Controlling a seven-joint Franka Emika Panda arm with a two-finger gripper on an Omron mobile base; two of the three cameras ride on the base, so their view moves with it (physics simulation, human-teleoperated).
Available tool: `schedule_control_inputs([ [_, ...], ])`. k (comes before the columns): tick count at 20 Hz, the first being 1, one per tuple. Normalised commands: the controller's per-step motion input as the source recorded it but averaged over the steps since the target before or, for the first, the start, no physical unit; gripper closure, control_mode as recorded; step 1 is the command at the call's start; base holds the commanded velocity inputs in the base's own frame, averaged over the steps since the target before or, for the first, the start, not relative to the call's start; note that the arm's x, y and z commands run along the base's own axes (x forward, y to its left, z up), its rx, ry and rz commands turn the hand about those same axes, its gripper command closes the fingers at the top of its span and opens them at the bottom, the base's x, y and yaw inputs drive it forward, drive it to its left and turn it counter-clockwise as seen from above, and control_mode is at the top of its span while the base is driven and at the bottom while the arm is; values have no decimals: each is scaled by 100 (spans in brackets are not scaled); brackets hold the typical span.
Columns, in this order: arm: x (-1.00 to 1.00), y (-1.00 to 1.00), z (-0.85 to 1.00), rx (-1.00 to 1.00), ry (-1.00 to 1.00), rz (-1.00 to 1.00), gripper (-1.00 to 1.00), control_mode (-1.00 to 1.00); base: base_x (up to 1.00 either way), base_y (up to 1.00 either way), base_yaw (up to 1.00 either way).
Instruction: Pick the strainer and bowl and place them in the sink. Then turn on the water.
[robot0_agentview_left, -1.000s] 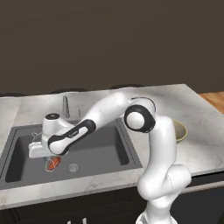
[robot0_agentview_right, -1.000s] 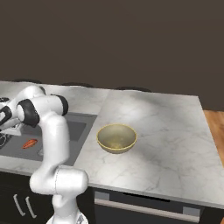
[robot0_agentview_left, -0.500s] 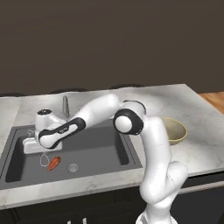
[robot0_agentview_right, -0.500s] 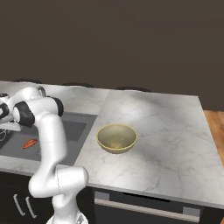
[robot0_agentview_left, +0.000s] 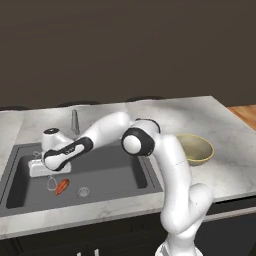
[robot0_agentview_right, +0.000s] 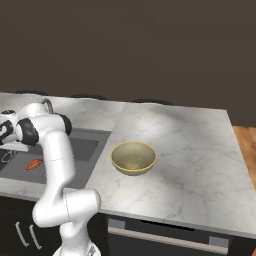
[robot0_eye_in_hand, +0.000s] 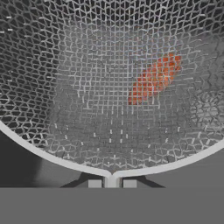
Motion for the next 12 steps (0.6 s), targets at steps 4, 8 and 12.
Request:
schedule_control_inputs([
  [4, 26, 0, -50, 0, 2, 0, 100, -100, 0, 0, 0],
  [8, 29, 1, -45, 0, 5, 0, 100, -100, 0, 0, 0],
  [12, 25, 15, -37, -1, 8, 0, 100, -100, 0, 0, 0],
])
